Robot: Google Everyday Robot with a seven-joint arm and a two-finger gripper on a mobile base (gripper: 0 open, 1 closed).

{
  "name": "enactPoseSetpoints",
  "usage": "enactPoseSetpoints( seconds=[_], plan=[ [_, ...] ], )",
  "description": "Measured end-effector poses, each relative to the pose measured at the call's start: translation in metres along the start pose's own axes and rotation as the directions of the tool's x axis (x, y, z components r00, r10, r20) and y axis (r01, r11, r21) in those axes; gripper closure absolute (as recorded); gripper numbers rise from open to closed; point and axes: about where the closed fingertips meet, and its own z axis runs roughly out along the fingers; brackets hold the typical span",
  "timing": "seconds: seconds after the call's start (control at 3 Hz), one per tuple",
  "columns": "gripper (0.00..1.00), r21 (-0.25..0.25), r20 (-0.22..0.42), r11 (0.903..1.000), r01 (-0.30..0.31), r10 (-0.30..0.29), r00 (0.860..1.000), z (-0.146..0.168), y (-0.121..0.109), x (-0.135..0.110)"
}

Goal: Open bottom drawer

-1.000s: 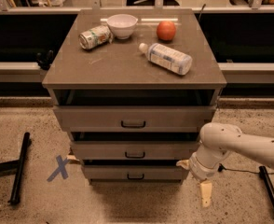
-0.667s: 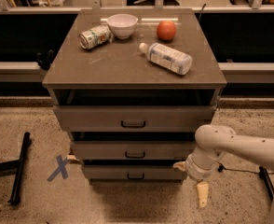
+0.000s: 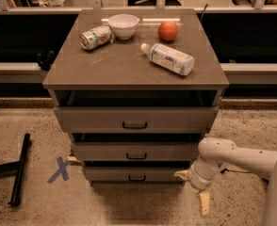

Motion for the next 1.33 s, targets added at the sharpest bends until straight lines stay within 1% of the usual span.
enactPoseSetpoints(
  seconds=[0.33,0.67,1.0,1.33],
  plan=[
    [0.00,0.000,0.000,1.0000,0.000,0.000,1.000,0.000,0.000,0.000],
    [0.00,-0.002,-0.027,1.0000,-0.007,0.006,1.000,0.010,-0.003,0.005],
    [0.00,0.049,-0.071,0.9988,-0.007,0.011,0.997,0.021,-0.015,0.015],
    [0.00,0.133,-0.063,0.9911,0.004,0.005,0.998,0.050,-0.048,0.046]
  ],
)
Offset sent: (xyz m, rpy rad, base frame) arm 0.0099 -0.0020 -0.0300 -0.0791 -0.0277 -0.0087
